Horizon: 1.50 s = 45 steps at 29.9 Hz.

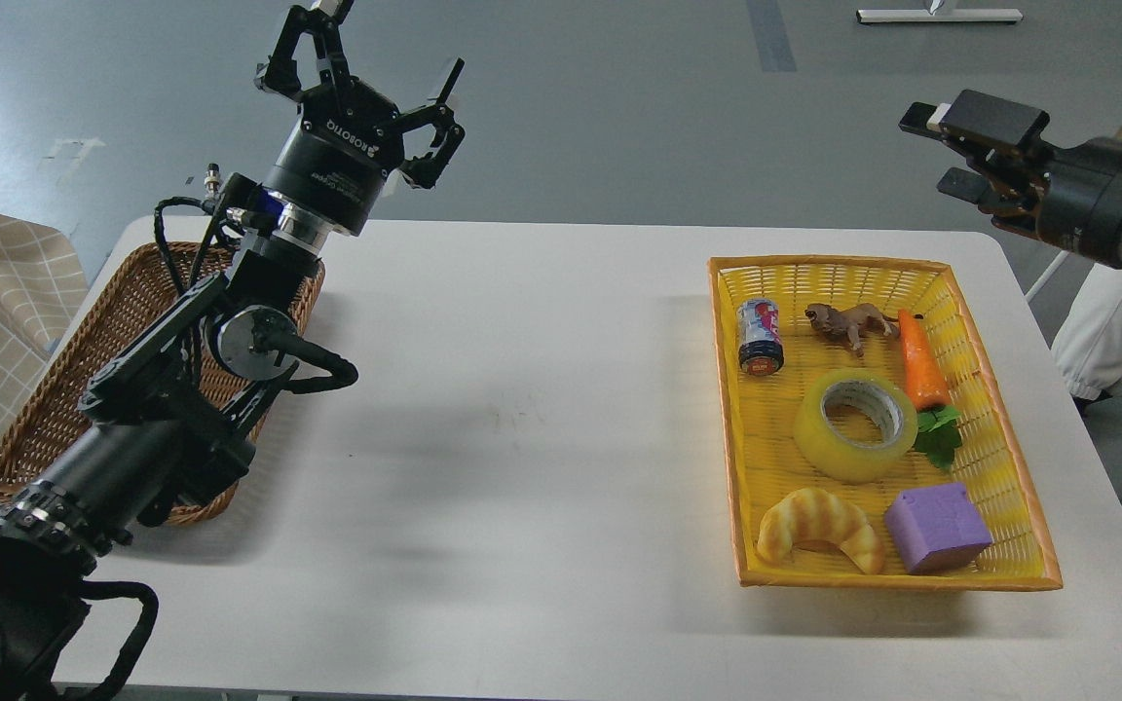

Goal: Place and transfer tape with both arms
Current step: 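Lower the right gripper into the yellow tray onto the tape roll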

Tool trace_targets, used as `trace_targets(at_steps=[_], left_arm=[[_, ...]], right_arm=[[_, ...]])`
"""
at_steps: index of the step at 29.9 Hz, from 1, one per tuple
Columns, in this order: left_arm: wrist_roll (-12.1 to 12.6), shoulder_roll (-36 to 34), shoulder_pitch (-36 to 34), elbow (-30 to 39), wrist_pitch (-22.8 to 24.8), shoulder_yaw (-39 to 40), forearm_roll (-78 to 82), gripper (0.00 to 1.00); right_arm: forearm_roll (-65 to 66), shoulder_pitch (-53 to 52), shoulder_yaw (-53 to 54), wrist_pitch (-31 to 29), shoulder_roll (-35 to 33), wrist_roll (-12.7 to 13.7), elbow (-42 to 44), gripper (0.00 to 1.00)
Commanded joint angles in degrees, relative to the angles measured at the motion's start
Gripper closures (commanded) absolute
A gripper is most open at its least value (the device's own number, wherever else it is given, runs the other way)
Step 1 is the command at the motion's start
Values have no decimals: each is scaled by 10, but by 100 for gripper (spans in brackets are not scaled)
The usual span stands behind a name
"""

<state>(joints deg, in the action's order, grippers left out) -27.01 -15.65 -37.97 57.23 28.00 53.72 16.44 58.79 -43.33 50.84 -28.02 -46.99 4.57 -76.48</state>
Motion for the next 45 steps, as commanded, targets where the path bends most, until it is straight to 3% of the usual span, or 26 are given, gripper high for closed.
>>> trace_targets(at_steps=[1, 9, 21, 35, 45], left_arm=[[0, 0, 0, 1, 0, 0, 0, 2], [-1, -1, 0, 1, 0, 0, 0, 2], [-1, -5, 0, 1, 0, 0, 0, 2], [-1, -1, 1, 1, 0, 0, 0, 2], [-1, -2, 2, 1, 0, 0, 0, 2]], right_arm=[[5, 4, -38, 0, -41, 9, -32, 0], [121, 11, -78, 0, -64, 10, -82, 0], [382, 27, -110, 0, -22, 4, -80, 0], [522, 69, -112, 0, 32, 4, -58, 2], [569, 67, -192, 0, 59, 4, -9, 3]])
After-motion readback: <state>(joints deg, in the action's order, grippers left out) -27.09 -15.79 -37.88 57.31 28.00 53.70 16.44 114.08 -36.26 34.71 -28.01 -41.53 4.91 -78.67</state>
